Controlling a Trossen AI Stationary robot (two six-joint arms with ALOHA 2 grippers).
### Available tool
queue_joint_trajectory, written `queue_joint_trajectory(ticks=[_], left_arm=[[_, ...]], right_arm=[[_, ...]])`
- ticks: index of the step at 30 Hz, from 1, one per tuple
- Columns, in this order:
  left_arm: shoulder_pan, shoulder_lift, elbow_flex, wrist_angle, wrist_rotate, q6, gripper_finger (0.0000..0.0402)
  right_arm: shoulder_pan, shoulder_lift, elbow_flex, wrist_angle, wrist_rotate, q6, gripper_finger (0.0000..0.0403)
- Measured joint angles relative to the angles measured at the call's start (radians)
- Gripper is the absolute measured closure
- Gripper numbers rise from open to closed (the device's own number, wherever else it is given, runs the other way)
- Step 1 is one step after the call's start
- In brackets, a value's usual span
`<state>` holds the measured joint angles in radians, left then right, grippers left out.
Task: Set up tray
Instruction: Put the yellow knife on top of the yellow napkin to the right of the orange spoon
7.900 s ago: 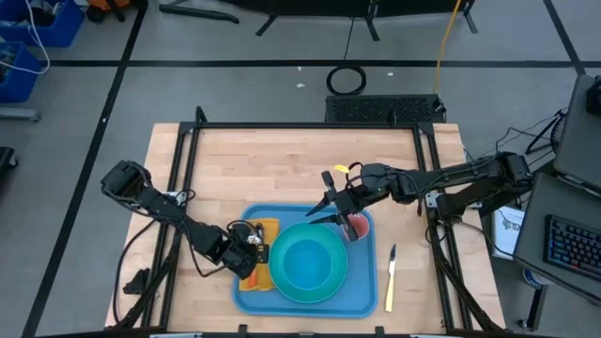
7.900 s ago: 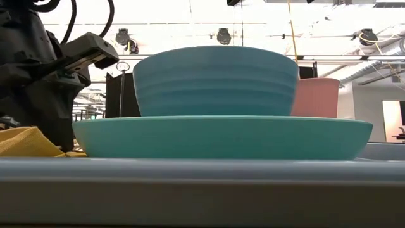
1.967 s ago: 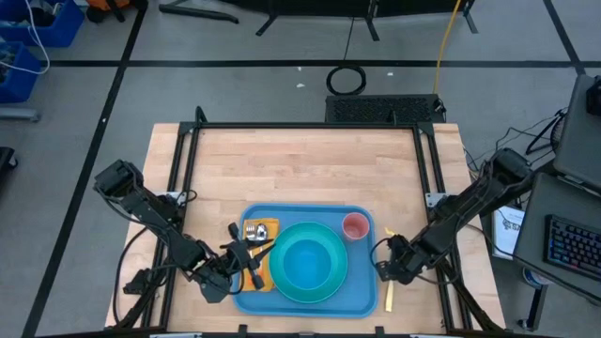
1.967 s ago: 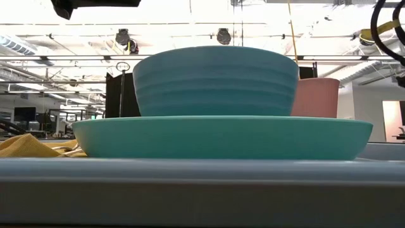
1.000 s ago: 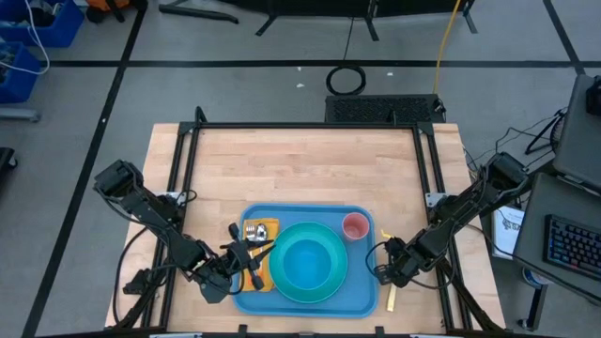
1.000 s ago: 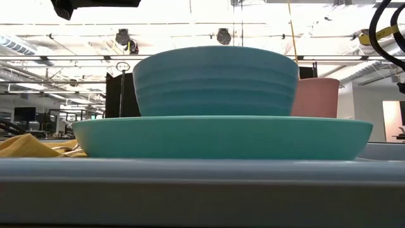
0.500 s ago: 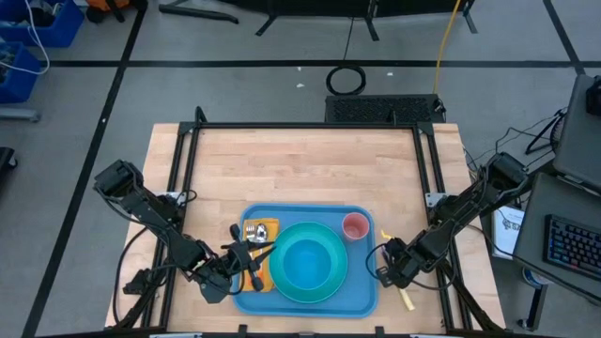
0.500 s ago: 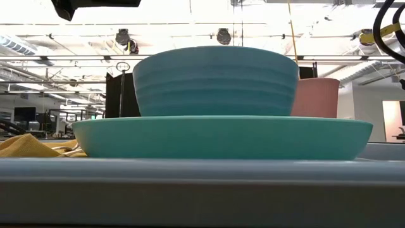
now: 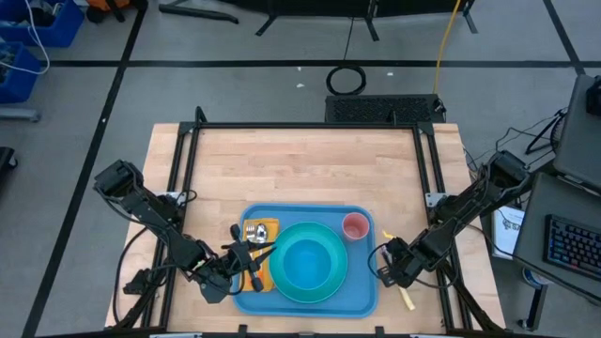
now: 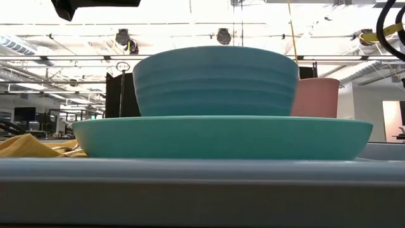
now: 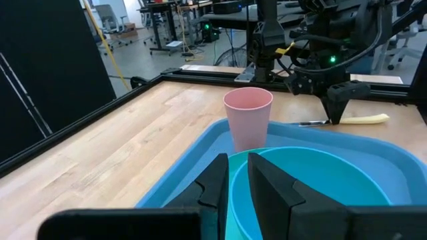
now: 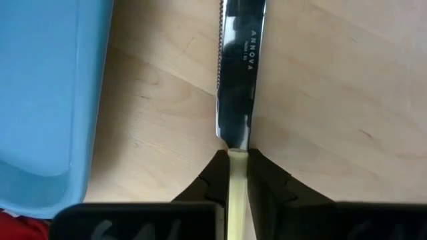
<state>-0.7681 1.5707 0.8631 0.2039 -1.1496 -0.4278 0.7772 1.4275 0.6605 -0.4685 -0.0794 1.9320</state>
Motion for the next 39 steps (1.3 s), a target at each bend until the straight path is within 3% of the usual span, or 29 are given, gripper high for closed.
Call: queue_joint_trajectory(ticks=[9,20,33,39], left_arm=[[-0.001,0.000,0.000,-0.001,0.001,0.000,0.0339],[-0.001,0.000,0.000,-0.001,0.000,0.000,0.0339],[-0.001,0.000,0.000,-0.002,0.024,0.000,0.0339],[-0.001,0.000,0.000,-0.001,0.025,0.000,0.0339]], right_arm=[[0.037,-0.109,-0.003,-0.081,0.209,0.034,0.0384],[0.037,-0.126,0.000,0.016,0.213,0.031,0.0384],[0.039,-0.127,0.000,-0.015,0.266,0.012,0.0384],[0.045,-0.127,0.000,-0.080,0.406,-0.008,0.0384]])
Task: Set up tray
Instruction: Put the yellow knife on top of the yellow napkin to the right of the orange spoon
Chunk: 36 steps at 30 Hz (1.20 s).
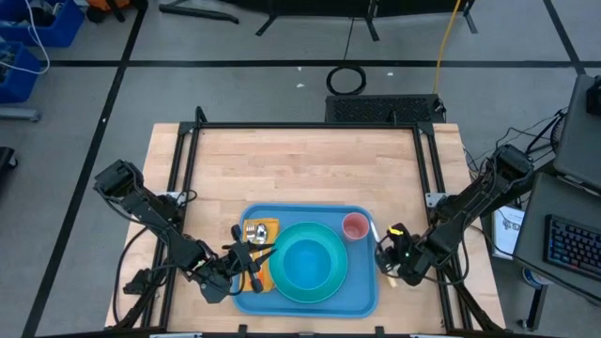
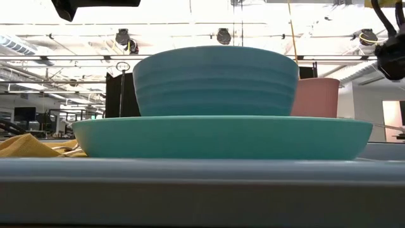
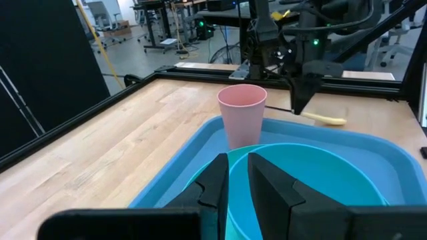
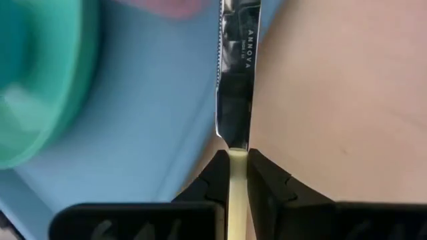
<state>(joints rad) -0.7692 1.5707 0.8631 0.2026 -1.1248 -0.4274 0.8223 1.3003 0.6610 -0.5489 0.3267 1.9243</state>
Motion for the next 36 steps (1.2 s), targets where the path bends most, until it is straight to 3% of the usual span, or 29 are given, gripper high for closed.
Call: queue_joint_trajectory(ticks=[5,10,17,24,36], left_arm=[[0.000,0.000,0.000,0.000,0.000,0.000,0.0339],[0.000,0.000,0.000,0.000,0.001,-0.001,0.0339],[0.000,0.000,0.000,0.000,0.002,-0.003,0.0339],[0.000,0.000,0.000,0.000,0.002,0.002,0.0339],[0.010,0.000,0.000,-0.006,0.000,0.060,0.0339]], right_arm=[[0.000,0.000,0.001,-0.018,0.108,-0.026,0.0384],[0.005,-0.013,0.001,-0.077,0.151,-0.022,0.0384],[0.011,-0.073,0.001,-0.203,0.324,-0.023,0.0384],[0.011,-0.117,0.001,-0.183,0.522,-0.123,0.0384],[0.010,-0.198,0.001,-0.176,0.728,-0.309,0.0384]])
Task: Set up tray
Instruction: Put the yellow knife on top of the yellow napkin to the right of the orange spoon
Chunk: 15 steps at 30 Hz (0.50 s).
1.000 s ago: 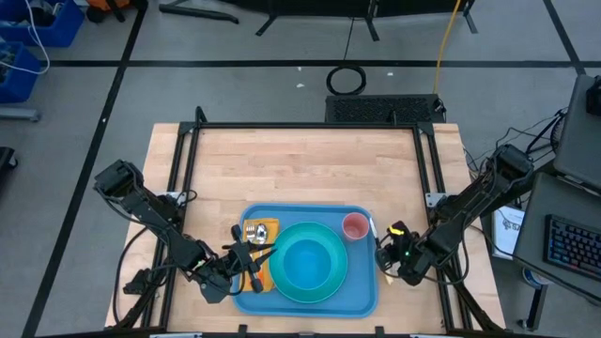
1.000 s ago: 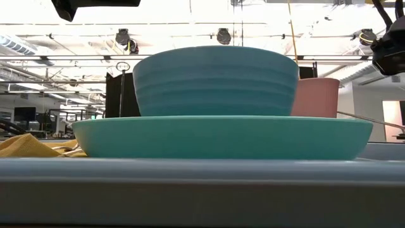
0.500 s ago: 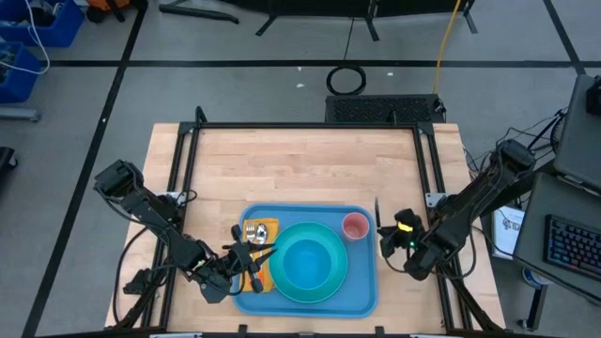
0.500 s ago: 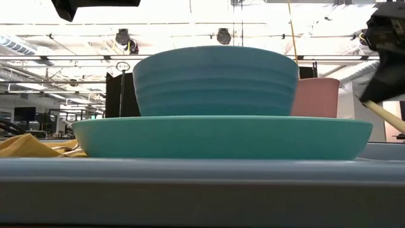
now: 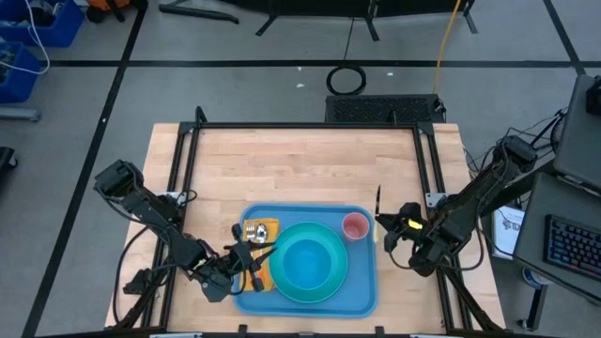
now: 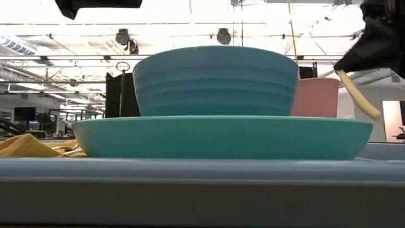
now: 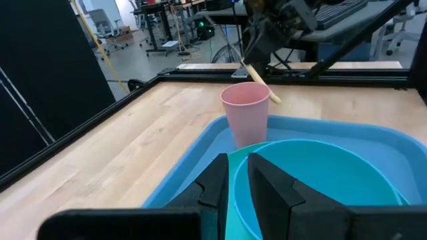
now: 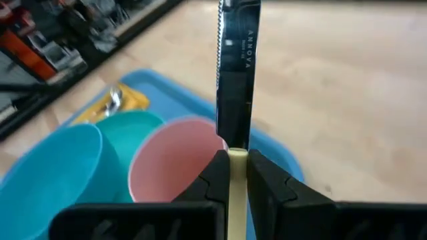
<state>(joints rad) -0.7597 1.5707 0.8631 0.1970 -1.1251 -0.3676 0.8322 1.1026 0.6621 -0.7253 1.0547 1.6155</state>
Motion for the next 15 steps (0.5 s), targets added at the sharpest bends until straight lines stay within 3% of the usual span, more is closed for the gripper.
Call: queue_joint_trajectory(ticks=[8,15], left_arm=[[0.055,0.000,0.000,-0.009,0.086,0.000,0.0339],[0.114,0.000,0.000,0.069,0.112,-0.008,0.0339]], right_arm=[[0.000,-0.069,0.000,0.120,0.174,-0.265,0.0384],[0.000,-0.098,0.000,0.548,0.312,-0.839,0.0384]])
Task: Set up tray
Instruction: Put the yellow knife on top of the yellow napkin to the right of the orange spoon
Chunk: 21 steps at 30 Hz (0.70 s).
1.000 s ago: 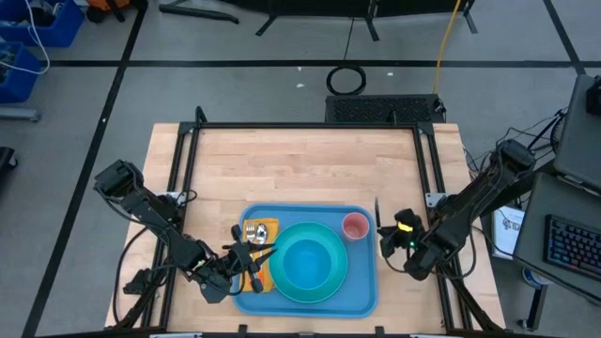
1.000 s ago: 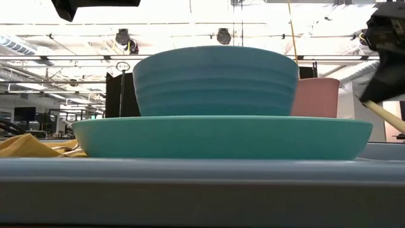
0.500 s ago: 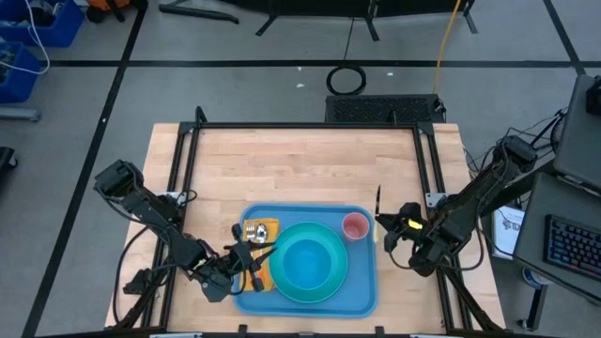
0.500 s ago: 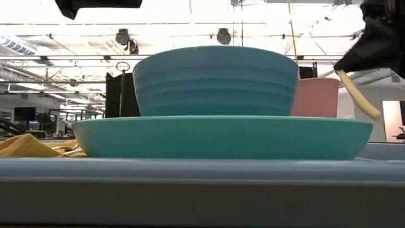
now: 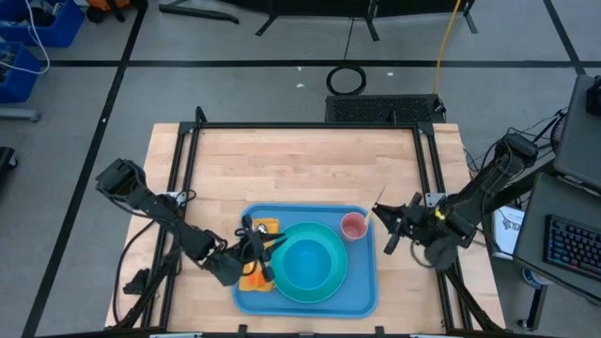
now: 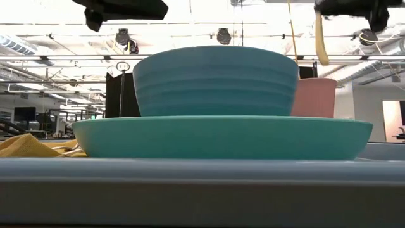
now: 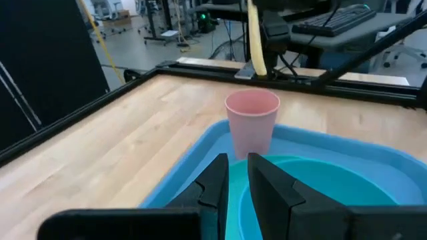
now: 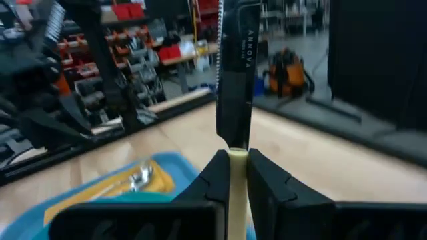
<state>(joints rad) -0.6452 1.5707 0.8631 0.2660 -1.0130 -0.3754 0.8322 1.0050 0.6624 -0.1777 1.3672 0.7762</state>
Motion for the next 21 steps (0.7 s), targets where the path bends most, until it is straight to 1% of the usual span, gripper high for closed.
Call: queue_joint_trajectory(ticks=[3,6,9,11,13,15,18,21], left_arm=[[0.030,0.000,0.000,0.013,0.037,0.007,0.0339],[0.062,0.000,0.000,0.021,0.086,-0.026,0.0339],[0.091,0.000,0.000,0.038,0.137,-0.027,0.0339],[0.102,0.000,0.000,0.081,0.147,0.011,0.0339],[0.108,0.000,0.000,0.157,0.148,0.115,0.0339],[0.109,0.000,0.000,0.248,0.150,0.260,0.0339],[0.106,0.000,0.000,0.382,0.176,0.509,0.0339],[0.096,0.000,0.000,0.462,0.207,0.713,0.0339]], right_arm=[[0.000,0.001,0.000,0.233,0.020,-0.281,0.0384],[0.002,0.002,0.000,0.418,0.020,-0.505,0.0384],[0.001,0.003,0.000,0.545,0.015,-0.628,0.0380],[-0.008,0.009,0.000,0.587,-0.027,-0.674,0.0382],[-0.023,0.018,0.000,0.614,-0.076,-0.696,0.0385],[-0.043,0.028,0.000,0.664,-0.135,-0.714,0.0385],[-0.077,0.052,0.000,0.783,-0.253,-0.779,0.0385],[-0.110,0.078,0.000,0.943,-0.398,-0.874,0.0385]])
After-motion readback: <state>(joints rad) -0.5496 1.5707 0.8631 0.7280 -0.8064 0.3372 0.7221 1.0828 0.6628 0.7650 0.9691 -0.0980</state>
